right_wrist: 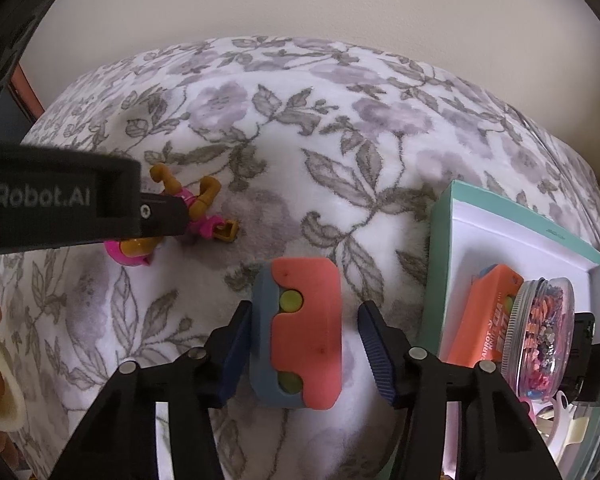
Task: Organize rigid objects
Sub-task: 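Grasp the pink-yellow toy figure with the left gripper while the right grasps the pink-blue block, then carry the toy figure and block over the tray and lower them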
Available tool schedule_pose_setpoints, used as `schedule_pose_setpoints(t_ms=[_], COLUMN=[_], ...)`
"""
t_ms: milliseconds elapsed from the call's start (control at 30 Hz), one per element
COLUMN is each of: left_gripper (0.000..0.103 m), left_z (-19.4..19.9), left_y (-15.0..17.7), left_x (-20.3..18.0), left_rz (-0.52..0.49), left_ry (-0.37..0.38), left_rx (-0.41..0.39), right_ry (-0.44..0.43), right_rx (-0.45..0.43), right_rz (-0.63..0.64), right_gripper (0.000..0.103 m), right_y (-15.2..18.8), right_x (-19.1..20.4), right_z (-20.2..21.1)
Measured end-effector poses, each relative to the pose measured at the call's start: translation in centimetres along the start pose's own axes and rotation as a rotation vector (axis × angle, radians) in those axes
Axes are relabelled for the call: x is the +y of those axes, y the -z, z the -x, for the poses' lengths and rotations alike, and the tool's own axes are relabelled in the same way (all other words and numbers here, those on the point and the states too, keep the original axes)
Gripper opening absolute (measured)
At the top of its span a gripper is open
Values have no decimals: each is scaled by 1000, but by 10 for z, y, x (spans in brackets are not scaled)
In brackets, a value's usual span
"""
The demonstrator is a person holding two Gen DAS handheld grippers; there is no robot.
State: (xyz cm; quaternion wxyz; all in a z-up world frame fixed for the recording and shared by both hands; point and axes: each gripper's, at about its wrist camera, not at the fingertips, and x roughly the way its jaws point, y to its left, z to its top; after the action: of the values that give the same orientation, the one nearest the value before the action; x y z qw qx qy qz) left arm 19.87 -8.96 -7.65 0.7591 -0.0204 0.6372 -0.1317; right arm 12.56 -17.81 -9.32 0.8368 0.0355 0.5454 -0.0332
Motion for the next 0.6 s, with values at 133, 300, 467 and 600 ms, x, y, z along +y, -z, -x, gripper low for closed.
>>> schedule_pose_setpoints(t_ms=[133,300,467,600], left_gripper=[60,60,37,37], left_z=[-1,4,15,22], left_y=[-2,2,9,17], left_x=[-2,5,6,1], left_rz=[-3,-1,6,-13], left_ry=[0,12,36,37], left_rx=[-2,-4,-1,-1], right_ry=[1,-12,-45,-49], right_rx=[3,17,34,42], right_rz=[-10,-15,-46,-52], right_gripper=[45,44,45,44], right_y=[0,-1,2,6], right_x=[-3,-4,-9,-11], right_z=[2,6,14,27])
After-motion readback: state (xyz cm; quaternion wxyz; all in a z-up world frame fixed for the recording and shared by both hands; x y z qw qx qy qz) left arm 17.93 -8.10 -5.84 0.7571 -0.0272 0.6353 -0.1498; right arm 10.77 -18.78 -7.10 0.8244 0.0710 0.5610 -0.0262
